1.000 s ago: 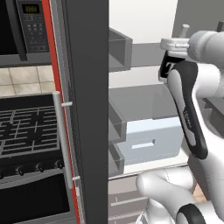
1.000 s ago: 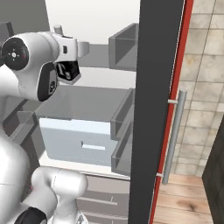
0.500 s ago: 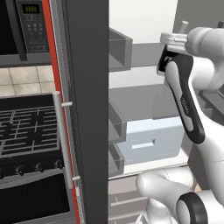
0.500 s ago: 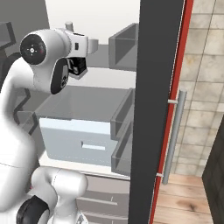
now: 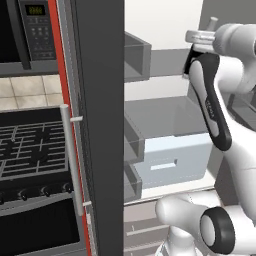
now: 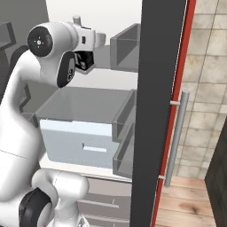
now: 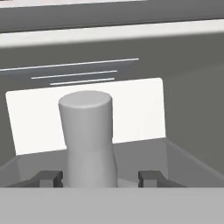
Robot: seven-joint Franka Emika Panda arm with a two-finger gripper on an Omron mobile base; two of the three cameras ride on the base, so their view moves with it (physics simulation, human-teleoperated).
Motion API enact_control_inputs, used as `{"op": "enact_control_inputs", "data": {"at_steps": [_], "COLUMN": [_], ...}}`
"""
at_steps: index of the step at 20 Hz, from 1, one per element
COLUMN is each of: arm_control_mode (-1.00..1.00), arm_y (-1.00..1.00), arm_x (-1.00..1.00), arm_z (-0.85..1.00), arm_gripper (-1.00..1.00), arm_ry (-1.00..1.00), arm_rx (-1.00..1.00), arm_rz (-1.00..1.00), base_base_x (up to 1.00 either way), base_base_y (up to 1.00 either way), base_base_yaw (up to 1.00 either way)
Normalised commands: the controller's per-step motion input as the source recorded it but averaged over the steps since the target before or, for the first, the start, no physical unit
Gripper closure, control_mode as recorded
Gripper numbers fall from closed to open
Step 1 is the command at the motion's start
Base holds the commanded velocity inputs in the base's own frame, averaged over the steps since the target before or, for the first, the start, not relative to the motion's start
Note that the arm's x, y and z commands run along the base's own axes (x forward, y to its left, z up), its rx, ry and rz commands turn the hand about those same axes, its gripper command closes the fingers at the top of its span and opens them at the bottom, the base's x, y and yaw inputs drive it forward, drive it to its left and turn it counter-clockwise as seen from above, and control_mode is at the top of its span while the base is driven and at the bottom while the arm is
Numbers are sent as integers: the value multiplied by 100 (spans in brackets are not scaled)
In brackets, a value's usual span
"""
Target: Place the liquor and beer on the top shelf of the fridge to keep them out of children's reach, and place the corn on lower shelves for easy access.
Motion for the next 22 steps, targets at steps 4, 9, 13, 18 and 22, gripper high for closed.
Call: {"op": "enact_control_inputs", "data": {"at_steps": [4,9,13,18,22], "arm_control_mode": [-100,-100,-100,-100,-100], "arm_y": [-15,-11,-12,-13,-21], "arm_x": [15,20,27,33,43], "arm_z": [9,2,2,0,0], "arm_gripper": [100,100,100,100,100], "arm_ry": [0,0,0,0,0], "arm_rx": [-2,-3,-1,0,0], "arm_rz": [-7,-6,-5,-4,-3], "base_base_x": [0,0,0,0,0], "base_base_y": [0,0,0,0,0], "base_base_yaw": [0,0,0,0,0]}}
